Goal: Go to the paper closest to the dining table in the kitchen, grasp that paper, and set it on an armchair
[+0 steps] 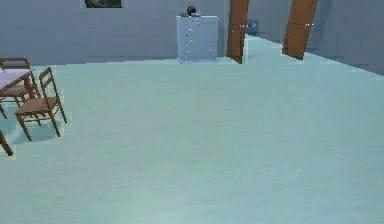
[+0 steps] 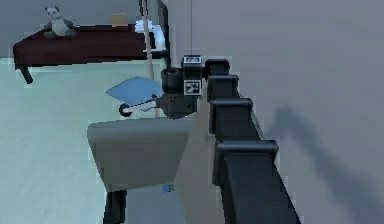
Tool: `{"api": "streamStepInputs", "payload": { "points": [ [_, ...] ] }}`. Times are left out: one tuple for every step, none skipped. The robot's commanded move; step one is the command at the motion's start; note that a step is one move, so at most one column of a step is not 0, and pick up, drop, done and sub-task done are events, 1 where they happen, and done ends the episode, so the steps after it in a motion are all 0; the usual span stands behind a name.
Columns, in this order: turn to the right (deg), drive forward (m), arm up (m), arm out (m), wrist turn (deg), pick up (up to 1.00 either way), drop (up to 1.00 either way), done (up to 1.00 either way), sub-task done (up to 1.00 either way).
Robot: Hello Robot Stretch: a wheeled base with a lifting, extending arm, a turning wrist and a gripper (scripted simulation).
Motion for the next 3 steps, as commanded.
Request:
{"api": "streamStepInputs", "payload": {
  "points": [
    [0.0, 0.00, 0.00, 0.00, 0.0, 0.00, 1.00, 0.00, 0.00],
    [0.0, 0.00, 0.00, -0.10, 0.0, 0.00, 0.00, 0.00, 0.00],
    [0.0, 0.00, 0.00, 0.00, 0.0, 0.00, 0.00, 1.00, 0.00]
  ]
}}
